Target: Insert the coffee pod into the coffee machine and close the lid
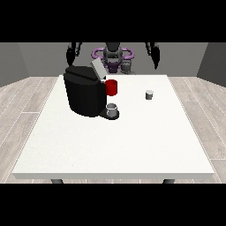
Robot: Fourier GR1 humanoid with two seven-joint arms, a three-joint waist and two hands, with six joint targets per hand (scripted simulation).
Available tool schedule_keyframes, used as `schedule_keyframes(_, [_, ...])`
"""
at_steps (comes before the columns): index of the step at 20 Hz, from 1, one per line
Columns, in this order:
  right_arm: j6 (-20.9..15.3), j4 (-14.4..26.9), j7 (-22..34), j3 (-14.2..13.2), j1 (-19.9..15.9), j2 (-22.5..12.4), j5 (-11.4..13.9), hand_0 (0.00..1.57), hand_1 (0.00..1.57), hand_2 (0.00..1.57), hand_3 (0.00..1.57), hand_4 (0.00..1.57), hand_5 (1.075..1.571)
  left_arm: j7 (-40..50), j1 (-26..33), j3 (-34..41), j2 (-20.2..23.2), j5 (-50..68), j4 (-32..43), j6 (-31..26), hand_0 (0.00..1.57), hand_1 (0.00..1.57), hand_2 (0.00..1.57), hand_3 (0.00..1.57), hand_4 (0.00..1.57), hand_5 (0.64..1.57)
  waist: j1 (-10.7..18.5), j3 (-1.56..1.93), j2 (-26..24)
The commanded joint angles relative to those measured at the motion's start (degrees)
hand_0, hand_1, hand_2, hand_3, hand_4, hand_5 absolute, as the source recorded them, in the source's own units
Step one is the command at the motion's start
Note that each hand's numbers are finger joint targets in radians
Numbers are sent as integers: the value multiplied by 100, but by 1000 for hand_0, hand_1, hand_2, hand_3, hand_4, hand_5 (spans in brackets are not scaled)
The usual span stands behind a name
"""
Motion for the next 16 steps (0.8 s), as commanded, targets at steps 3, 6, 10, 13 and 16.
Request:
schedule_keyframes(3, [99, -114, 156, 24, 240, 133, -167, 0, 0, 0, 0, 0, 1571, -501, 127, 128, 643, -97, 188, -699, 0, 0, 0, 0, 0, 1571, -42, -82, -141])
schedule_keyframes(6, [162, 339, -470, -35, 290, 202, -191, 0, 0, 0, 0, 0, 1571, -1168, 36, -7, 1062, -364, 210, -1099, 0, 0, 0, 0, 0, 1571, -12, -81, 217])
schedule_keyframes(10, [-803, 68, -277, 27, 143, 316, 648, 0, 0, 0, 0, 0, 1571, -1238, -22, -28, 1325, -740, 491, -1181, 0, 0, 0, 0, 0, 1571, -176, -84, 148])
schedule_keyframes(13, [-736, -45, -90, 129, 81, 163, 829, 0, 0, 0, 0, 0, 1571, -829, -505, 277, 1840, -735, 730, -1466, 0, 0, 0, 0, 0, 1571, -407, -84, 220])
schedule_keyframes(16, [-742, 160, -389, -69, -529, 190, 676, 0, 0, 0, 0, 0, 1571, -931, -1091, 373, 1984, -974, 1203, -1434, 0, 0, 0, 0, 0, 1571, -518, -82, 859])
